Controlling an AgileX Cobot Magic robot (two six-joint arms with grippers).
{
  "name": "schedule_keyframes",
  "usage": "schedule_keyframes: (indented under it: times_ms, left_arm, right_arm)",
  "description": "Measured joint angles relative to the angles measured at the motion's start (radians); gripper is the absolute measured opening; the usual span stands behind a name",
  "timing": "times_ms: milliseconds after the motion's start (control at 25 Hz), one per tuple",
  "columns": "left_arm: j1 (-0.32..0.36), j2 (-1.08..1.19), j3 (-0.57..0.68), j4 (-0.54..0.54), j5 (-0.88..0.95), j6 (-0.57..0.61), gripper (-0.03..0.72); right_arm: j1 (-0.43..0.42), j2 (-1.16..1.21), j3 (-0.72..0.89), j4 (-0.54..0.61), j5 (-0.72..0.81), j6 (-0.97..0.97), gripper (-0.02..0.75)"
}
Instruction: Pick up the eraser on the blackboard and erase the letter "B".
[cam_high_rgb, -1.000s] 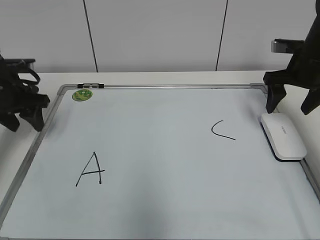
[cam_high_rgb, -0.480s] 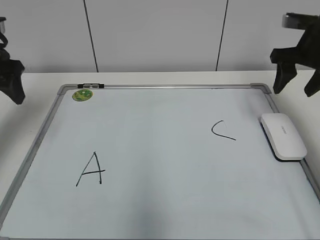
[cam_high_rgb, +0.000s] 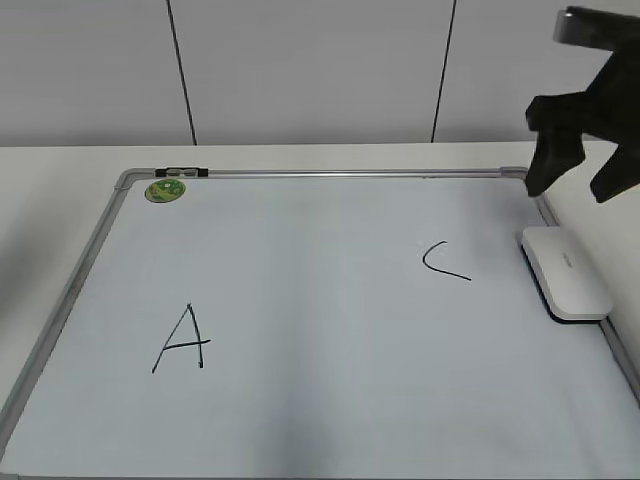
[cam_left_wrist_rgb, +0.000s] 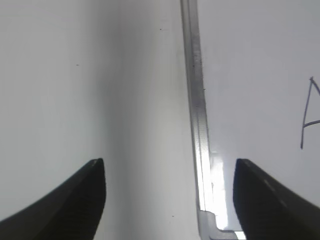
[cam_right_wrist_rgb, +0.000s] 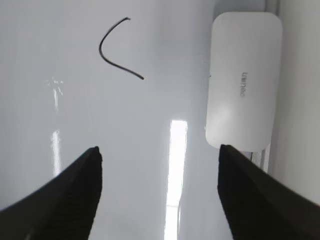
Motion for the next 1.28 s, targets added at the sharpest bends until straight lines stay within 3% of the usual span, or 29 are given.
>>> schedule_keyframes:
  times_ms: [240, 600, 880, 1280]
  left_arm:
    - [0.000, -0.183, 0.130, 0.026, -0.062, -0.019, 0.578]
    - [-0.009, -0.512, 0.374, -0.010, -0.091, -0.019, 0.568]
    - [-0.123, -0.746, 0.468, -0.003, -0.055, -0.019, 0.557]
    - [-0.139, -1.060, 0.554, 0.006, 0.056, -0.019, 0.548]
  right_arm:
    - [0.071, -0.094, 0.208, -0.031, -0.107, 0.003, 0.534]
    - [0.092, -0.519, 0.626, -0.040, -0.262, 0.006, 0.534]
    - [0.092, -0.853, 0.775, -0.043, -0.216, 0.006, 0.533]
    - [0.092, -1.284, 0.855, -0.089, -0.051, 0.006, 0.526]
